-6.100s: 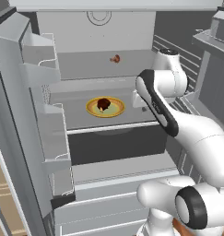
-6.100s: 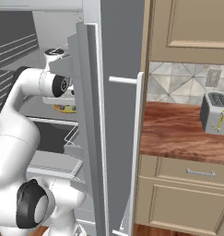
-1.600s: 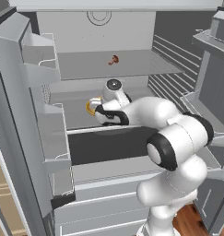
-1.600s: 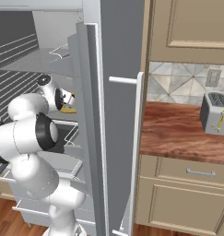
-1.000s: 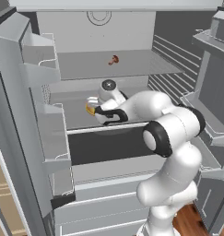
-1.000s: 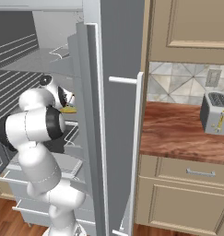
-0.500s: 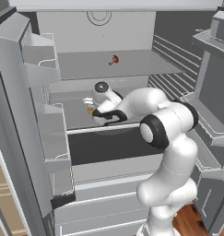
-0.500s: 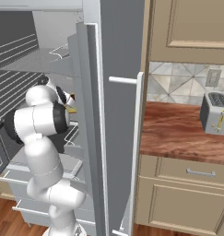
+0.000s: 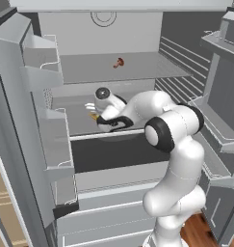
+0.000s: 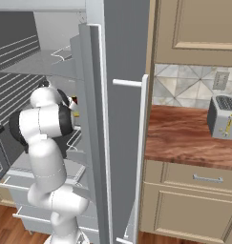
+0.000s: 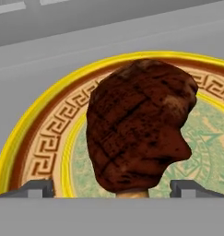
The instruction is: Transport the steak from the fridge to the microwave and turn on the microwave.
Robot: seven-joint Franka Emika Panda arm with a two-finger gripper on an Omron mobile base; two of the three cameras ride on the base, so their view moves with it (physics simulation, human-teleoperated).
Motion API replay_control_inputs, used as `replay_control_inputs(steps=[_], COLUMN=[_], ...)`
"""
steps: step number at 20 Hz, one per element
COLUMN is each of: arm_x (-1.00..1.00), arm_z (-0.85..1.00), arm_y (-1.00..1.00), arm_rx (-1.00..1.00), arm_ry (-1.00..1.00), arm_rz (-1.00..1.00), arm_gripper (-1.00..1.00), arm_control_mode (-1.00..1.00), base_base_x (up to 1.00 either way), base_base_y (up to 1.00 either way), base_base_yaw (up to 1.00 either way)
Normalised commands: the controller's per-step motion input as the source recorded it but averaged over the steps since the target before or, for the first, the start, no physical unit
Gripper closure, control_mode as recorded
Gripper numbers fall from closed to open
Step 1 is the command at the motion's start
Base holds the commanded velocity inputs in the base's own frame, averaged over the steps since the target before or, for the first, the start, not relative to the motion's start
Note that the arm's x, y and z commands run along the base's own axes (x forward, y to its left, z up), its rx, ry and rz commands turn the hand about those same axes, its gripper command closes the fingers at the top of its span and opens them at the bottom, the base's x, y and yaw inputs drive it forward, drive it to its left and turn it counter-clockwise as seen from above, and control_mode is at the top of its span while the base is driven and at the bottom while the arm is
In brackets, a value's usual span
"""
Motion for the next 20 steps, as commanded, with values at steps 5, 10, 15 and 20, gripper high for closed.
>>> replay_control_inputs(steps=[5, 10, 15, 20], arm_x=[0.00, 0.00, 0.00, 0.00], arm_z=[-0.36, -0.52, -0.46, -0.20], arm_y=[0.00, 0.00, 0.00, -0.09], arm_rx=[0.00, 0.01, 0.03, 0.02], arm_ry=[-0.08, -0.10, -0.06, -0.07], arm_rz=[0.00, 0.00, 0.00, 0.00], arm_gripper=[1.00, 1.00, 1.00, 1.00], arm_control_mode=[-1.00, -1.00, -1.00, -1.00], base_base_x=[0.00, 0.00, 0.00, 0.00], base_base_y=[0.00, 0.00, 0.00, 0.00], base_base_yaw=[0.00, 0.00, 0.00, 0.00])
